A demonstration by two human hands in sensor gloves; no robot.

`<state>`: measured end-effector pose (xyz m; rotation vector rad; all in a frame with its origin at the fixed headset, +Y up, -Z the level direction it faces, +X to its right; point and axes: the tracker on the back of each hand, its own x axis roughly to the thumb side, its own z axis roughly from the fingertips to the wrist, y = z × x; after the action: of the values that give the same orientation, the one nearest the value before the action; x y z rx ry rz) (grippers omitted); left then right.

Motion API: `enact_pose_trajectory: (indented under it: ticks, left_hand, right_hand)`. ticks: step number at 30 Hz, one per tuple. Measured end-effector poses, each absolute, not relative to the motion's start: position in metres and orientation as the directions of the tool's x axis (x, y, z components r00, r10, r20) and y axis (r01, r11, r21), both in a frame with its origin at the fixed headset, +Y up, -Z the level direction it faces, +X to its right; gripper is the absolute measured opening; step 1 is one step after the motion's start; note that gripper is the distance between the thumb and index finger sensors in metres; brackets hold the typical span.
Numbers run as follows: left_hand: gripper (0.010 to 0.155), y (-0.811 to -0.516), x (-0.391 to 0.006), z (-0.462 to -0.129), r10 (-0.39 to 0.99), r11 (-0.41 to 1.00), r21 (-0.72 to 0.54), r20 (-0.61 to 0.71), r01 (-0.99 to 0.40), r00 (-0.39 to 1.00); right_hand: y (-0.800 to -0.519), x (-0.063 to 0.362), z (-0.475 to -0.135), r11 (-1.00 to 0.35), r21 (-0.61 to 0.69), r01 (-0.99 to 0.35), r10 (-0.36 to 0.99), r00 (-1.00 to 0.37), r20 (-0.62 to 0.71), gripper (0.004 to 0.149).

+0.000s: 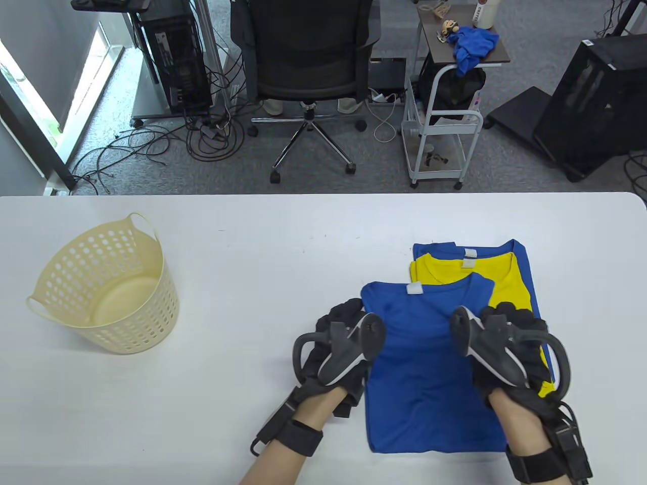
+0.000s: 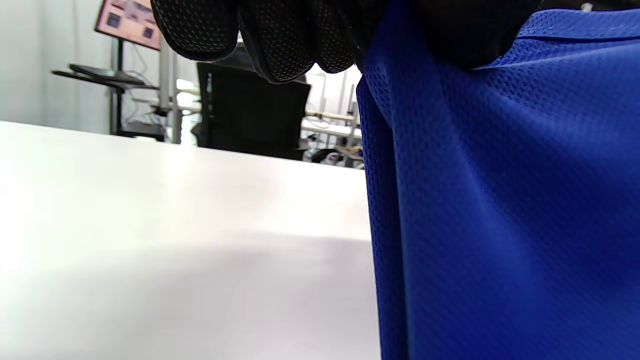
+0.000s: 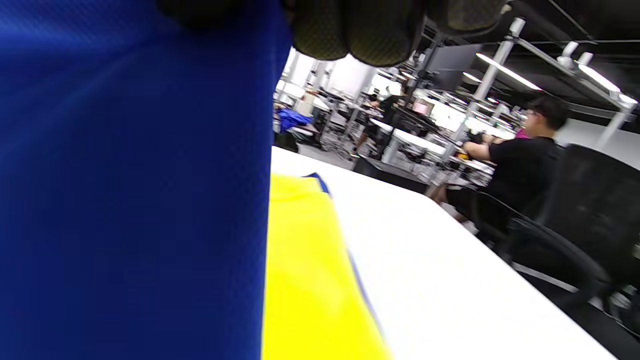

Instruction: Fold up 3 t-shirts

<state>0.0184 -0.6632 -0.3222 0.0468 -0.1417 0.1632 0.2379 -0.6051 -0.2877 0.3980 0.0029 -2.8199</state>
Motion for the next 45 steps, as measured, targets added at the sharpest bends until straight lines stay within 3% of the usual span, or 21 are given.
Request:
enact_pose_trajectory:
  ticks: [5, 8, 11, 15, 20, 24, 29, 34, 40, 45]
  left_hand:
    - [0.050, -0.637, 0.067, -0.341, 0.241, 0.965, 0.070, 0.152, -0.254, 0.958]
    - [0.050, -0.647, 0.086, -0.366, 0.222, 0.971, 0.059, 0.133, -0.231, 0.966]
    - [0.050, -0.671, 0.101, -0.396, 0.146, 0.987, 0.057, 0.120, -0.153, 0.982]
    - [0.051, -0.699, 0.111, -0.428, 0.103, 0.994, 0.018, 0.121, -0.106, 0.987]
    - [0.052, -0.721, 0.121, -0.448, 0.058, 0.998, -0.040, 0.101, -0.054, 0.993]
    - [0.055, -0.728, 0.117, -0.448, 0.011, 1.000, -0.011, 0.099, -0.010, 0.995]
    - [0.057, -0.709, 0.091, -0.429, 0.007, 1.000, 0.026, 0.110, -0.010, 0.994]
    - [0.067, -0.681, 0.042, -0.392, -0.015, 0.997, 0.083, 0.108, 0.007, 0.994]
    - [0.075, -0.660, -0.045, -0.342, -0.058, 0.997, 0.052, 0.087, 0.054, 0.994]
    - [0.079, -0.668, -0.117, -0.313, -0.090, 0.996, 0.009, 0.042, 0.090, 0.995]
  right_hand:
    - [-0.573, 0.286, -0.302, -0.968, 0.003, 0.250, -0.232, -0.892, -0.388, 0.048]
    - [-0.591, 0.309, -0.329, -0.974, -0.031, 0.226, -0.193, -0.889, -0.415, 0.048]
    - [-0.629, 0.327, -0.361, -0.986, -0.066, 0.155, -0.111, -0.894, -0.435, 0.048]
    - [-0.662, 0.340, -0.393, -0.989, -0.041, 0.143, -0.108, -0.880, -0.463, 0.048]
    - [-0.684, 0.354, -0.411, -0.995, -0.008, 0.104, -0.086, -0.860, -0.503, 0.049]
    - [-0.690, 0.362, -0.404, -0.989, -0.078, 0.128, -0.067, -0.843, -0.533, 0.048]
    - [-0.674, 0.352, -0.381, -0.987, -0.125, 0.099, -0.031, -0.889, -0.456, 0.048]
    - [-0.660, 0.311, -0.346, -0.988, -0.151, 0.039, 0.008, -0.954, -0.301, 0.054]
    - [-0.662, 0.245, -0.303, -0.984, -0.174, 0.049, -0.031, -0.994, -0.105, 0.065]
    - [-0.675, 0.209, -0.283, -0.990, -0.124, 0.070, -0.073, -0.997, 0.020, 0.078]
